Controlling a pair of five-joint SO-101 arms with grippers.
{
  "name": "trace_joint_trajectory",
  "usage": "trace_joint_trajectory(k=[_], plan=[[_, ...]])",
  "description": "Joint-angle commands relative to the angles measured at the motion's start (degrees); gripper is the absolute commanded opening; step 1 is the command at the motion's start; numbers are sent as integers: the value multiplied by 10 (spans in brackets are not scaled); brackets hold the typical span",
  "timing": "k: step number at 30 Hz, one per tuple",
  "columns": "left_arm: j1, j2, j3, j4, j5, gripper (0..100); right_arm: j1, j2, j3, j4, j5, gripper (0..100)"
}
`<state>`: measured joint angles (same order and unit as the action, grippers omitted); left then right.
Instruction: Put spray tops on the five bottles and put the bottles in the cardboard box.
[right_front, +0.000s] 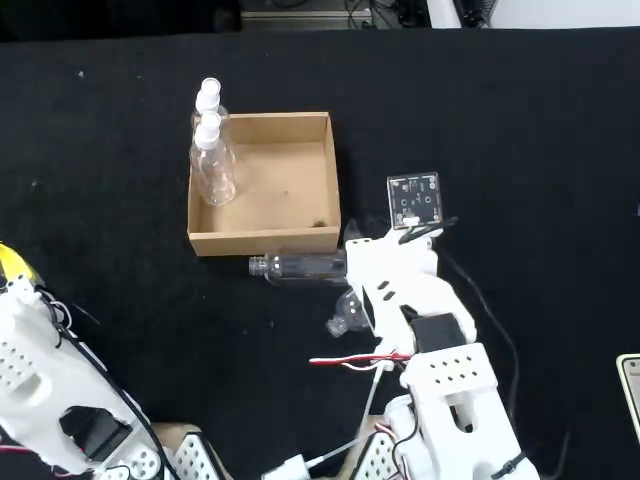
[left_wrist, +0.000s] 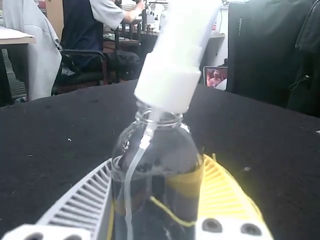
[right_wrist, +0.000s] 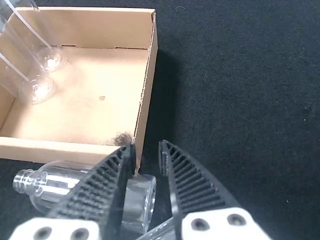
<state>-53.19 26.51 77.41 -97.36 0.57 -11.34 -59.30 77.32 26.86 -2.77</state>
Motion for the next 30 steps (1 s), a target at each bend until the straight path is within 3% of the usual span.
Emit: trace_joint_trajectory(k=[1,14,20,30], plan=[[-7,0,-7,-18,2,252,11,-5,-3,-17,4,57],[-21,-7,-7,-18,-22,275,11,-5,-4,-17,4,57],[-15,-7,-14,-18,-38,391,11,-5,-4,-17,4,57],[-12,-54,-20,-18,-38,364,11,-5,-4,-17,4,57]])
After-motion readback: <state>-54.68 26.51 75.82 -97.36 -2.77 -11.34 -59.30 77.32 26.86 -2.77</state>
